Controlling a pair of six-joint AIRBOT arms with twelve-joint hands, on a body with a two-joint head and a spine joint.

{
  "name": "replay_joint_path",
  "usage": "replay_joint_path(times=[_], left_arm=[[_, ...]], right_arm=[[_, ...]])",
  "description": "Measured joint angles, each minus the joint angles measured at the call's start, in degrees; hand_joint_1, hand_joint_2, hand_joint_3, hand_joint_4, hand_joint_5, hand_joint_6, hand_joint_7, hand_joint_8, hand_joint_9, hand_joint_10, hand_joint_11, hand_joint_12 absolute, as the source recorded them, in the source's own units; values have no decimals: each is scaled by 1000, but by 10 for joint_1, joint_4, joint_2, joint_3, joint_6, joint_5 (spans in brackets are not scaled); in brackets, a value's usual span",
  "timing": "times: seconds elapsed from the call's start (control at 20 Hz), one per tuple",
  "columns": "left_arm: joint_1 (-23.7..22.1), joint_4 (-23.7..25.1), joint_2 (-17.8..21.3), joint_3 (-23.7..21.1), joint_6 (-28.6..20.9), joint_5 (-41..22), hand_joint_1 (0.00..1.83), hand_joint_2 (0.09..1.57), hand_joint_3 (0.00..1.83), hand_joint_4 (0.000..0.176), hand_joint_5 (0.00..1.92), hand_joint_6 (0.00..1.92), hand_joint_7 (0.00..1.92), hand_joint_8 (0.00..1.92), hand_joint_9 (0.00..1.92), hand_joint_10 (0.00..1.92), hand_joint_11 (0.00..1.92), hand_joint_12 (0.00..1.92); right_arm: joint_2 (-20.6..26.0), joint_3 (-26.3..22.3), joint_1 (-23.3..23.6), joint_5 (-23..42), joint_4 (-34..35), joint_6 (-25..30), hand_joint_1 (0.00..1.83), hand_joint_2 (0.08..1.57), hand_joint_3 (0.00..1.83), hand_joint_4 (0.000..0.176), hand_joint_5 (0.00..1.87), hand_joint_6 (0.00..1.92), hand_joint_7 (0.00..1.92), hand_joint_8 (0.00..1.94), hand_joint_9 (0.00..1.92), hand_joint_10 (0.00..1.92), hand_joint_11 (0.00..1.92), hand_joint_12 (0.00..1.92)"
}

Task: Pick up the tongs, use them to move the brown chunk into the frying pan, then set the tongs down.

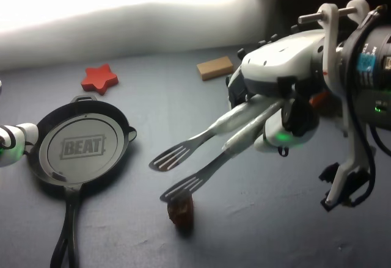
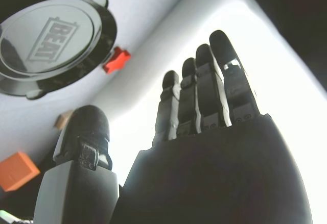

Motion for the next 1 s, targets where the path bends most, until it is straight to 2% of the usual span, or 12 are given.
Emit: replay_joint_path(times=[0.1,0.3,0.4,0.85,0.95,1.0], left_arm=[[0,0,0,0,0,0,82,1355,1,34,114,4,107,1,164,1,0,793],[0,0,0,0,0,0,109,1345,0,41,115,2,145,8,191,9,0,861],[0,-1,0,0,0,0,113,1346,0,44,112,0,131,1,172,3,0,816],[0,-2,0,-1,1,0,74,1349,0,33,149,9,152,2,199,9,0,888],[0,-2,0,-1,1,0,81,1353,1,33,136,2,135,1,181,1,0,855],[0,-2,0,-1,1,0,102,1355,1,27,139,3,125,0,171,0,0,841]], right_arm=[[0,-8,-2,0,2,2,1064,1187,0,0,518,718,626,598,429,927,3,1558],[3,-14,-10,-8,1,5,1095,1194,1,0,499,711,608,591,409,914,0,1533],[3,-14,-11,-13,2,8,1106,1189,0,0,519,706,624,590,430,910,0,1545],[3,-15,-25,-14,-43,38,1094,1188,0,0,519,709,625,593,421,927,1,1560],[2,-15,-29,-12,-46,39,1092,1188,0,0,527,691,625,581,424,924,0,1571],[2,-15,-29,-12,-45,39,1080,1188,0,0,526,690,624,581,423,923,0,1567]])
